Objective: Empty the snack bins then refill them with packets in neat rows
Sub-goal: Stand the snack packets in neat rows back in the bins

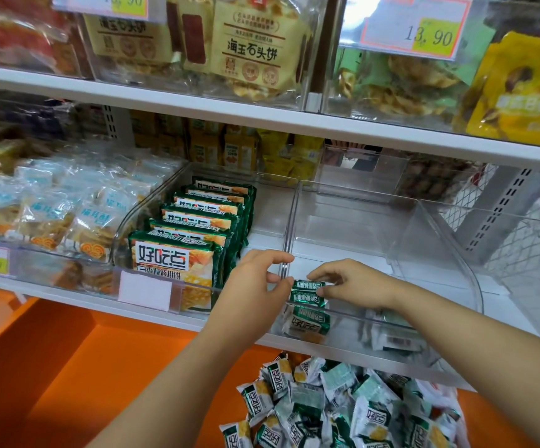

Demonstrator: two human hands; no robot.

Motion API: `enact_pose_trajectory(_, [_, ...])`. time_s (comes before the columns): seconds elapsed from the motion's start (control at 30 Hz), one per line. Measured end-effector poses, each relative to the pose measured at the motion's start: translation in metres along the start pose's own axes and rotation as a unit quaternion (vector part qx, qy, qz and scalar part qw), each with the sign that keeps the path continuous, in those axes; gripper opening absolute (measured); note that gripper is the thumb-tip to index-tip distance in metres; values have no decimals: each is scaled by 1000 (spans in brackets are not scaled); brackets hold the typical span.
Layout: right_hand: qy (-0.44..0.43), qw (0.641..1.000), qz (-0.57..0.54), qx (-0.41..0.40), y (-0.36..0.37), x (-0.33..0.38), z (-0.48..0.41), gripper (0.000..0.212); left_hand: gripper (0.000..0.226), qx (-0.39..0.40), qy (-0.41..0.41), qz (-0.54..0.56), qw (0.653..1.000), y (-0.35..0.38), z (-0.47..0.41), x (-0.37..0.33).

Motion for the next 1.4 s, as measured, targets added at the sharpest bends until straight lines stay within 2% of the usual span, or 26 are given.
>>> enact_pose_trajectory(0.27, [9,1000,3,-8,-2,1,2,25,26,3,1,-1,1000,0,0,1])
enact_pose_trajectory(0.43, [-9,997,46,-53,-1,7,8,28,26,2,6,-5,1000,1,0,1])
enact_pose_trajectory(0.57, [-21,996,85,-29,7,9,3,33,27,-2,4,-13,1000,1,0,3])
enact_pose_trajectory(0.7, [-15,998,57,4,1,10,2,34,26,-4,4,-9,1000,1,0,2])
enact_pose_trajectory(1.03, [2,1000,4,-4,-18,-1,7,35,27,-4,12,-17,1000,1,-1,3])
enact_pose_trajectory(1.23, [-2,999,13,48,-7,1,11,32,26,-3,15,-24,1000,2,-1,3])
enact_pose_trajectory(1.4, [2,999,-14,35,-4,5,12,38,26,0,18,-27,999,4,0,3])
Point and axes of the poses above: each hand's wrist, its own z-axis away from the middle knuckle, its own y-axis out of the palm, x = y × z, the point moved 8 cm from there along -z, towards the middle knuckle, and after that the axes turned 9 degrees about -x, right-handed, at the moved point
